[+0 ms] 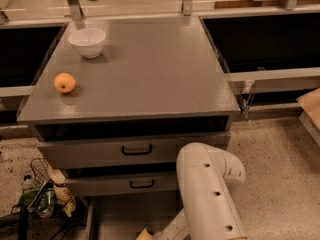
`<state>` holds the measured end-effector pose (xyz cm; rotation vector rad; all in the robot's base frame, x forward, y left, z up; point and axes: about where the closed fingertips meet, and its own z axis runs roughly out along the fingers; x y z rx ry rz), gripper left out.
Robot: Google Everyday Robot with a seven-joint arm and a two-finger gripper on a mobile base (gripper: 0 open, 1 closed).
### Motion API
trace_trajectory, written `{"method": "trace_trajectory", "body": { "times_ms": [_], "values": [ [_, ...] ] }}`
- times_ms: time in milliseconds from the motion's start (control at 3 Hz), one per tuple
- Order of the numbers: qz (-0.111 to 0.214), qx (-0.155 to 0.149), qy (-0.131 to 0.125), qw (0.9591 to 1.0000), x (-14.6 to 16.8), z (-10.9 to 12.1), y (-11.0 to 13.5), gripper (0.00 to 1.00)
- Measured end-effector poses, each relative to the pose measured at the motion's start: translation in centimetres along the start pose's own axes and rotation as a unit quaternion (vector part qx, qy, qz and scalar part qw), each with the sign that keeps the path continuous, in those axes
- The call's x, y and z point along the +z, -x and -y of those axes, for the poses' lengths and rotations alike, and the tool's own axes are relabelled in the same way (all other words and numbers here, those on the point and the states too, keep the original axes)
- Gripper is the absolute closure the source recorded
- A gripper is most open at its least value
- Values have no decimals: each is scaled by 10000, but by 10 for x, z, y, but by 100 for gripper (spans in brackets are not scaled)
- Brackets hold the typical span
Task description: Place sponge into bottom drawer
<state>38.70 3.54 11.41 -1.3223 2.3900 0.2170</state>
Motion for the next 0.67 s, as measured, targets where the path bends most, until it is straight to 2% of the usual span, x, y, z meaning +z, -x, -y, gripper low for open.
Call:
{"method": "trace_trajectory", "body": {
  "times_ms": [333,667],
  "values": [
    [0,0,0,10000,0,0,0,0],
    [0,0,0,10000,0,0,0,0]
  ]
}}
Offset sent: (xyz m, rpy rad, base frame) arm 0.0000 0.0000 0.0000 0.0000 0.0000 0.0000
